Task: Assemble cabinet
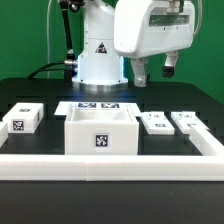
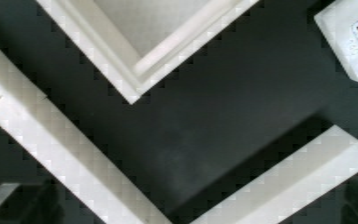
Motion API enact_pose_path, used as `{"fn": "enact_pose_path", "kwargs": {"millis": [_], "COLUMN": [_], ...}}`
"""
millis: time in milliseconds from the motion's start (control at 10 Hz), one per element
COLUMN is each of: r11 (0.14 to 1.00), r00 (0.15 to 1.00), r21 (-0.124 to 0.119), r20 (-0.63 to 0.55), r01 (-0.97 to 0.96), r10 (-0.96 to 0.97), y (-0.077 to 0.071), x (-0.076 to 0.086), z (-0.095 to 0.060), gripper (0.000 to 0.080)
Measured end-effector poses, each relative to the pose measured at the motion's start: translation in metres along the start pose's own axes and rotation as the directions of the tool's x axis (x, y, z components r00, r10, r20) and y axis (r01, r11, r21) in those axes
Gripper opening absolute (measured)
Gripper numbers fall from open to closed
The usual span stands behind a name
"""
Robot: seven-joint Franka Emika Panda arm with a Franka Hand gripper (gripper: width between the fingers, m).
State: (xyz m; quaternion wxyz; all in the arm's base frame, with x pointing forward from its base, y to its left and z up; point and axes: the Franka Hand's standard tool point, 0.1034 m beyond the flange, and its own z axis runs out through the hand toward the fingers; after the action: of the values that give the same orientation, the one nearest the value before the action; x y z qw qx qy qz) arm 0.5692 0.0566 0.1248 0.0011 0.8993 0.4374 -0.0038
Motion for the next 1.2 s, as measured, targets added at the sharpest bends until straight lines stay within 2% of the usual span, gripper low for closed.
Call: {"fn": "enact_pose_path", "kwargs": {"millis": [200, 300, 500, 700, 1000, 1200], "r11": [1.0, 0.998, 0.97, 0.947, 0.949, 0.873], "r00": [1.0, 0.998, 0.971, 0.948, 0.95, 0.876], "r21": [0.0, -0.026, -0.059, -0.053, -0.053, -0.091], "r20": [0.0, -0.023, -0.03, -0.015, -0.016, -0.005], "r01": [0.001, 0.056, 0.234, 0.317, 0.31, 0.48], "r10": [-0.001, -0.057, -0.236, -0.318, -0.311, -0.482], "y": [0.0, -0.003, -0.01, -0.011, -0.011, -0.012], "x": [0.0, -0.005, -0.032, -0.051, -0.05, -0.054], "z": [0.001, 0.004, 0.014, 0.019, 0.019, 0.025], "gripper": [0.0798, 0.0798, 0.0798, 0.0798, 0.0798, 0.0798]}}
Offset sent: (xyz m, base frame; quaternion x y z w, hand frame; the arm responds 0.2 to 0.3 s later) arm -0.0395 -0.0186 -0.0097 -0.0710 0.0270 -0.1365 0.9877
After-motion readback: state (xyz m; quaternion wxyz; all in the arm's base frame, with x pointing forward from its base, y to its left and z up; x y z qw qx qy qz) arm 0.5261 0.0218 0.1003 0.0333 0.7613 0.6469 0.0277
